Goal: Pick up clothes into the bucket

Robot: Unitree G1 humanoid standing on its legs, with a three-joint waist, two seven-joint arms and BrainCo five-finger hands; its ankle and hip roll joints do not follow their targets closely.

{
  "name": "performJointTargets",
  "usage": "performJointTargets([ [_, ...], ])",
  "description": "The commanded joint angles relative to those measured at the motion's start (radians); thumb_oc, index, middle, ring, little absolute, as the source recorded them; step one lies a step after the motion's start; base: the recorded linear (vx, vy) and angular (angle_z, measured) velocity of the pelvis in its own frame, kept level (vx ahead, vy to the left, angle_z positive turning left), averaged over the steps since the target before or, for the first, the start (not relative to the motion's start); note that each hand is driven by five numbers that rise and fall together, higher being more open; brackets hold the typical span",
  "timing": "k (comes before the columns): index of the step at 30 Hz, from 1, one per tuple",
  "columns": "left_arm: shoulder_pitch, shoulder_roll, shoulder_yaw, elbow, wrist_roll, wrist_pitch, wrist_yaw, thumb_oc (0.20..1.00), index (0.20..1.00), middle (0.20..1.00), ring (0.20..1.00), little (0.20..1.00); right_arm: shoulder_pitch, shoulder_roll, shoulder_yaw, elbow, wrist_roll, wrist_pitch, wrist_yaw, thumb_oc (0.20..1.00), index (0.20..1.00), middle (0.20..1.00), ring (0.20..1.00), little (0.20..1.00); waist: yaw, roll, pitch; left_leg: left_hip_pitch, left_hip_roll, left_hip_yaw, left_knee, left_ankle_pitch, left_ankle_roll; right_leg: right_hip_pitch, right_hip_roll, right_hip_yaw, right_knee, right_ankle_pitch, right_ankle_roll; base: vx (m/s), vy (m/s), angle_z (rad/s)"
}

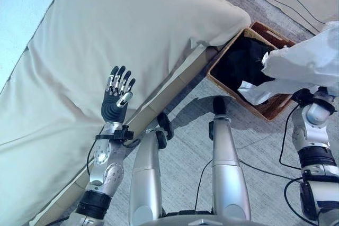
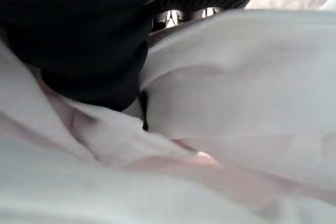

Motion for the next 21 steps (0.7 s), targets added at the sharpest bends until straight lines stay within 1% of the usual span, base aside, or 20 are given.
performJointTargets([
  [1, 0.011, 0.013, -0.002, -0.063, -0.018, -0.074, 0.006, 1.000, 1.000, 1.000, 1.000, 1.000, -0.050, -0.091, 0.051, 0.042, -0.052, -0.025, -0.013, 0.200, 0.200, 0.200, 0.200, 0.200, 0.000, 0.012, -0.068, -0.061, -0.036, 0.018, 0.129, -0.116, 0.050, -0.049, 0.018, -0.019, 0.079, -0.031, -0.017, -0.01, 0.019, -0.07],
  [6, -0.006, 0.027, -0.021, -0.077, -0.011, -0.085, 0.015, 1.000, 1.000, 1.000, 1.000, 1.000, -0.102, -0.119, 0.153, 0.165, -0.123, 0.029, -0.009, 0.200, 0.200, 0.200, 0.200, 0.200, 0.007, 0.024, -0.065, -0.123, -0.040, 0.021, 0.175, -0.130, 0.057, -0.118, 0.024, -0.006, 0.129, -0.042, -0.022, 0.01, 0.018, 0.02],
  [7, -0.006, 0.026, -0.020, -0.078, -0.011, -0.085, 0.015, 1.000, 1.000, 1.000, 1.000, 1.000, -0.105, -0.120, 0.155, 0.168, -0.123, 0.028, -0.009, 0.200, 0.200, 0.200, 0.200, 0.200, 0.007, 0.024, -0.066, -0.126, -0.039, 0.021, 0.177, -0.131, 0.057, -0.121, 0.025, -0.006, 0.131, -0.042, -0.022, 0.00, 0.000, 0.00],
  [8, -0.009, 0.031, -0.024, -0.079, -0.007, -0.086, 0.018, 1.000, 1.000, 1.000, 1.000, 1.000, -0.112, -0.124, 0.177, 0.188, -0.146, 0.045, -0.004, 0.200, 0.200, 0.200, 0.200, 0.200, 0.009, 0.025, -0.065, -0.132, -0.040, 0.024, 0.178, -0.131, 0.057, -0.128, 0.026, -0.007, 0.134, -0.042, -0.022, 0.00, 0.000, 0.00],
  [10, -0.019, 0.038, -0.039, -0.081, -0.006, -0.088, 0.020, 1.000, 1.000, 1.000, 1.000, 1.000, -0.164, -0.156, 0.263, 0.303, -0.219, 0.100, 0.014, 0.200, 0.200, 0.200, 0.200, 0.200, 0.019, 0.029, -0.067, -0.161, -0.038, 0.026, 0.197, -0.135, 0.060, -0.160, 0.029, -0.002, 0.153, -0.043, -0.024, 0.00, 0.000, 0.00],
  [11, -0.020, 0.040, -0.045, -0.080, -0.005, -0.089, 0.021, 1.000, 1.000, 1.000, 1.000, 1.000, -0.174, -0.167, 0.286, 0.345, -0.241, 0.121, 0.018, 0.200, 0.200, 0.200, 0.200, 0.200, 0.022, 0.030, -0.066, -0.168, -0.040, 0.023, 0.203, -0.134, 0.061, -0.168, 0.030, 0.000, 0.159, -0.043, -0.025, 0.00, 0.000, 0.00],
  [12, -0.021, 0.039, -0.044, -0.080, -0.005, -0.089, 0.021, 1.000, 1.000, 1.000, 1.000, 1.000, -0.178, -0.167, 0.289, 0.349, -0.240, 0.120, 0.018, 0.200, 0.200, 0.200, 0.200, 0.200, 0.021, 0.031, -0.066, -0.170, -0.040, 0.023, 0.204, -0.135, 0.061, -0.170, 0.030, 0.000, 0.160, -0.043, -0.025, 0.00, 0.000, 0.00],
  [13, -0.028, 0.043, -0.049, -0.081, -0.005, -0.091, 0.028, 1.000, 1.000, 1.000, 1.000, 1.000, -0.198, -0.177, 0.317, 0.403, -0.259, 0.143, 0.026, 0.200, 0.200, 0.200, 0.200, 0.200, 0.023, 0.033, -0.067, -0.182, -0.042, 0.025, 0.212, -0.134, 0.061, -0.185, 0.029, 0.001, 0.171, -0.044, -0.026, 0.00, 0.000, 0.00],
  [14, -0.028, 0.042, -0.049, -0.081, -0.005, -0.091, 0.028, 1.000, 1.000, 1.000, 1.000, 1.000, -0.201, -0.177, 0.319, 0.405, -0.258, 0.142, 0.027, 0.200, 0.200, 0.200, 0.200, 0.200, 0.022, 0.033, -0.067, -0.183, -0.042, 0.026, 0.213, -0.134, 0.061, -0.187, 0.030, 0.001, 0.172, -0.044, -0.026, 0.00, 0.012, 0.05],
  [15, -0.032, 0.045, -0.054, -0.080, -0.005, -0.090, 0.031, 1.000, 1.000, 1.000, 1.000, 1.000, -0.219, -0.187, 0.350, 0.463, -0.295, 0.170, 0.033, 0.200, 0.200, 0.200, 0.200, 0.200, 0.025, 0.032, -0.067, -0.193, -0.044, 0.027, 0.217, -0.133, 0.062, -0.198, 0.028, 0.000, 0.178, -0.043, -0.027, 0.00, 0.009, 0.04],
  [16, -0.032, 0.044, -0.053, -0.080, -0.005, -0.090, 0.031, 1.000, 1.000, 1.000, 1.000, 1.000, -0.222, -0.187, 0.353, 0.466, -0.295, 0.169, 0.033, 0.200, 0.200, 0.200, 0.200, 0.200, 0.024, 0.032, -0.067, -0.194, -0.044, 0.027, 0.218, -0.133, 0.062, -0.199, 0.028, 0.000, 0.178, -0.043, -0.027, 0.00, 0.016, 0.04],
  [17, -0.035, 0.045, -0.059, -0.079, -0.005, -0.087, 0.033, 1.000, 1.000, 1.000, 1.000, 1.000, -0.240, -0.196, 0.379, 0.506, -0.321, 0.189, 0.040, 0.200, 0.200, 0.200, 0.200, 0.200, 0.027, 0.031, -0.068, -0.198, -0.045, 0.028, 0.220, -0.132, 0.062, -0.205, 0.029, 0.000, 0.184, -0.042, -0.027, 0.00, 0.000, 0.00],
  [19, -0.031, 0.050, -0.057, -0.085, -0.001, -0.082, 0.036, 1.000, 1.000, 1.000, 1.000, 1.000, -0.276, -0.222, 0.462, 0.555, -0.439, 0.237, 0.048, 0.200, 0.200, 0.200, 0.200, 0.200, 0.026, 0.024, -0.070, -0.209, -0.045, 0.027, 0.227, -0.132, 0.064, -0.217, 0.032, -0.002, 0.189, -0.039, -0.030, 0.00, 0.000, 0.00],
  [21, -0.027, 0.054, -0.056, -0.091, 0.000, -0.077, 0.039, 1.000, 1.000, 1.000, 1.000, 1.000, -0.302, -0.239, 0.498, 0.588, -0.506, 0.268, 0.044, 0.200, 0.200, 0.200, 0.200, 0.200, 0.026, 0.018, -0.073, -0.216, -0.045, 0.029, 0.229, -0.132, 0.064, -0.223, 0.035, 0.000, 0.189, -0.036, -0.032, 0.00, 0.000, 0.00],
])
